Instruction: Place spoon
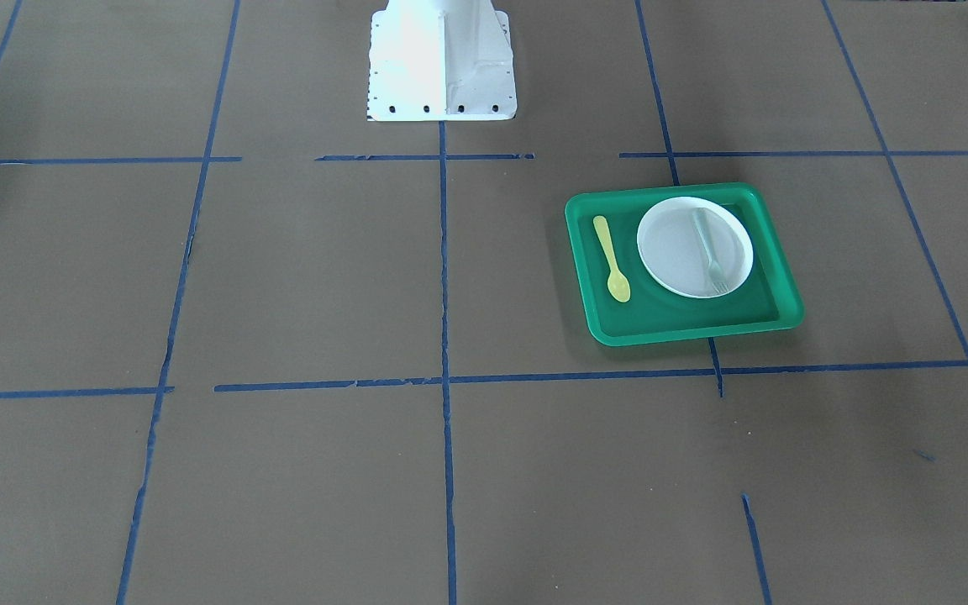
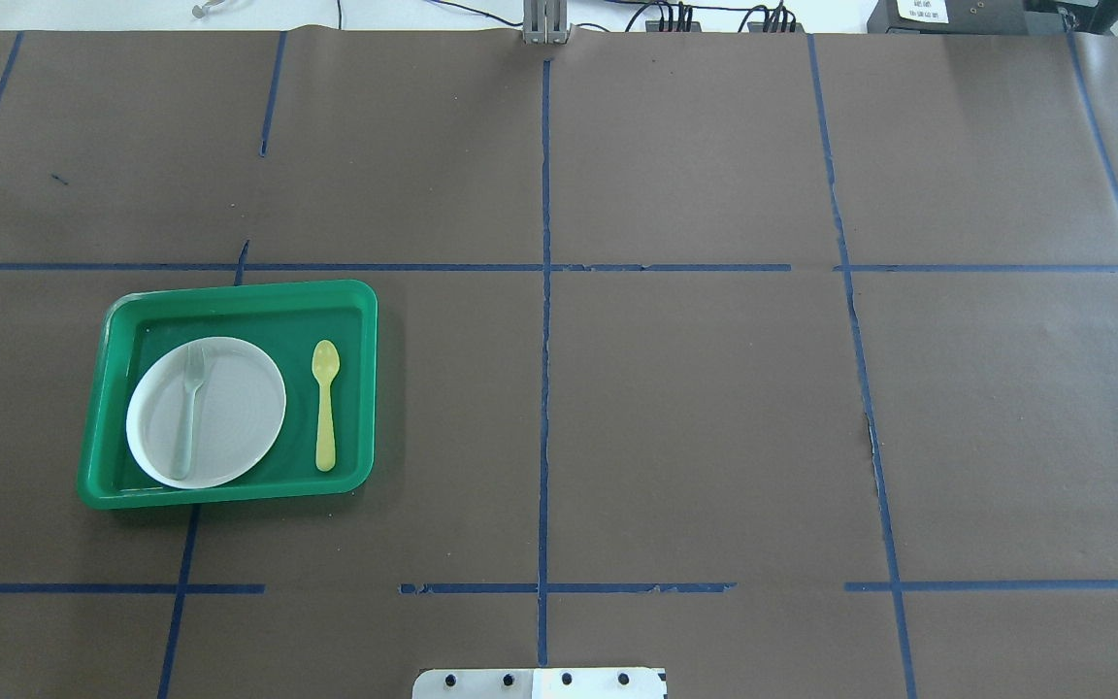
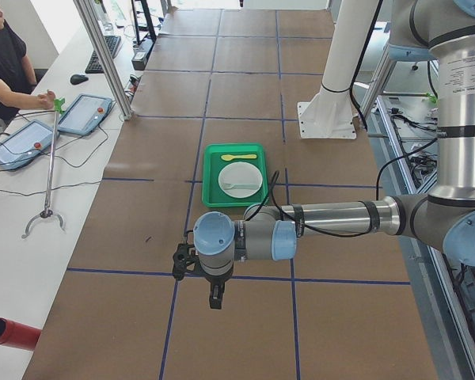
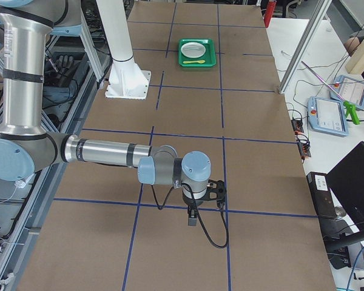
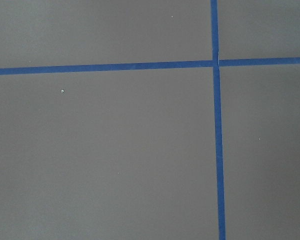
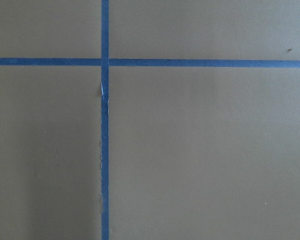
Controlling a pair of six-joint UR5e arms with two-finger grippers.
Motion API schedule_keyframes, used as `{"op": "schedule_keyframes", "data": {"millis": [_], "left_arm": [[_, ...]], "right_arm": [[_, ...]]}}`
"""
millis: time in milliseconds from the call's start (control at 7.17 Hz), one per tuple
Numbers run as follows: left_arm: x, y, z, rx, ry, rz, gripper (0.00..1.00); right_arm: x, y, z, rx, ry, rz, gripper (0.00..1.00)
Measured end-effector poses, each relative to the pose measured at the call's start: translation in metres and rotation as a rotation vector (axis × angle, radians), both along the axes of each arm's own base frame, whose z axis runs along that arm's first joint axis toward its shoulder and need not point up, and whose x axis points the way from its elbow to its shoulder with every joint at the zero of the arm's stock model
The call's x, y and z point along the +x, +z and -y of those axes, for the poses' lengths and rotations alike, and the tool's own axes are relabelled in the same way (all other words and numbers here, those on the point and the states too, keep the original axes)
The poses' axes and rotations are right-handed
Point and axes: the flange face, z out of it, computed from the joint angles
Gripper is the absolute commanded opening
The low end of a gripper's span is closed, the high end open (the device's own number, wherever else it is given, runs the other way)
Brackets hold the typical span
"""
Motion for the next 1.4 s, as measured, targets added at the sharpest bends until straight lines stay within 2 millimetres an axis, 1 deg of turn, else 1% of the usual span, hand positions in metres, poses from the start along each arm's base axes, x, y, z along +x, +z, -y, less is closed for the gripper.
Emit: {"op": "schedule_keyframes", "data": {"millis": [419,558,1395], "left_arm": [[0.0000,-0.0106,0.0034,0.017,-0.005,0.002,1.00],[0.0002,-0.0113,0.0035,0.018,-0.005,0.003,1.00],[0.0004,-0.0065,0.0022,0.009,-0.004,0.002,1.00]], "right_arm": [[0.0000,0.0000,0.0000,0.000,0.000,0.000,1.00],[0.0000,0.0000,0.0000,0.000,0.000,0.000,1.00],[0.0000,0.0000,0.0000,0.000,0.000,0.000,1.00]]}}
